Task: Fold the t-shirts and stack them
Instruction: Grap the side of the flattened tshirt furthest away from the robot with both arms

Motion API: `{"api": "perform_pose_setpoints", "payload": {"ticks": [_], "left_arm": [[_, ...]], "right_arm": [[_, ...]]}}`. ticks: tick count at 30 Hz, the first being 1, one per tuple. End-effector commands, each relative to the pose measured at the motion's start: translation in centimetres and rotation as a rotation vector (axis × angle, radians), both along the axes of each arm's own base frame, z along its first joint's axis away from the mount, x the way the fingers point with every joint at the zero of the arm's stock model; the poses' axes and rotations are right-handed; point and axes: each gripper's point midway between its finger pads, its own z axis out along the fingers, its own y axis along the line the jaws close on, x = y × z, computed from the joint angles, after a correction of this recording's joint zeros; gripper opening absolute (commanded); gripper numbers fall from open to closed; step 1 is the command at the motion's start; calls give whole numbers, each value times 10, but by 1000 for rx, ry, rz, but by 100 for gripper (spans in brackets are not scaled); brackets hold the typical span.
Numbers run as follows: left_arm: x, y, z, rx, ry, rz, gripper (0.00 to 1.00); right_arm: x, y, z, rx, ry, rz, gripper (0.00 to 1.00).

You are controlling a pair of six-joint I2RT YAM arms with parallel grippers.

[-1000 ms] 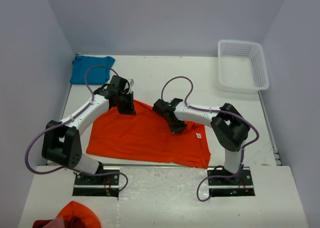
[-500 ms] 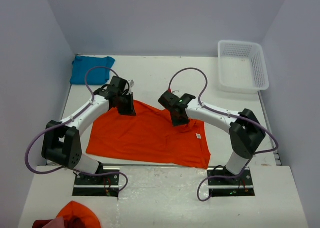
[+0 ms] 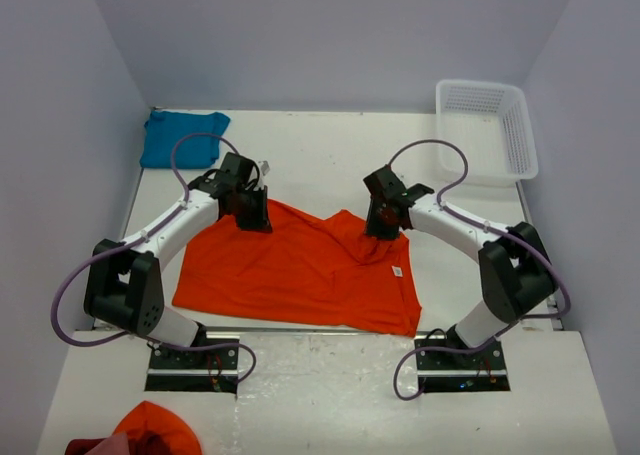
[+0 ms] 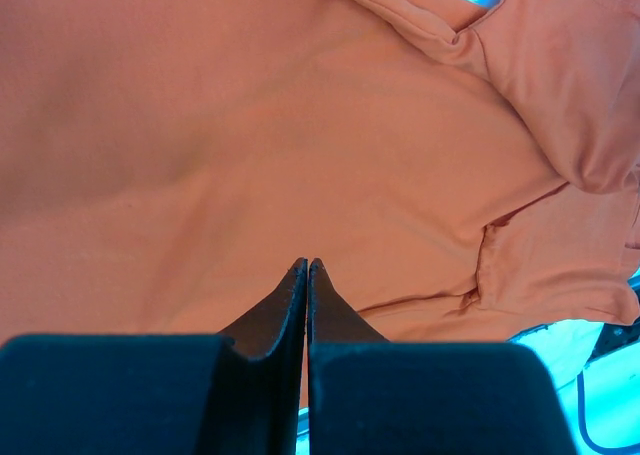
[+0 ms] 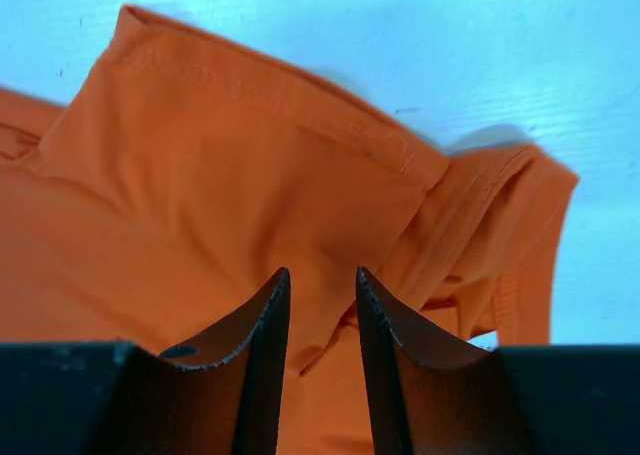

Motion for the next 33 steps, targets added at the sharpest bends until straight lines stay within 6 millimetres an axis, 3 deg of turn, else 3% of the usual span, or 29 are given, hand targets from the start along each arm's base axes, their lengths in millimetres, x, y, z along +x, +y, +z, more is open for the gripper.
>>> {"api": "perform_pose_setpoints", "payload": {"ticks": [1,6,12,18,26,33], "left_arm": [[-1,-5,1,-20,-9,-39,0],[-1,-1,2,-3,-17,-35,0],[7,8,6,48,-48,-8,0],[11,1,12,15,-54,-15,0],[11,-1,9,12,-46,-21,0],[33,3,16,58,-79,24,0]], "right_arm": [[0,20,13,183,-46,-49,32],[-1,16,17,285,-89,-165,25],[0,1,17,302,-128,-256,26],[0,-11,13,318,-113,-305,27],[-4,-23,-6,315,-66,-338,28],[6,-23,-15,323,-59,-330,28]]}}
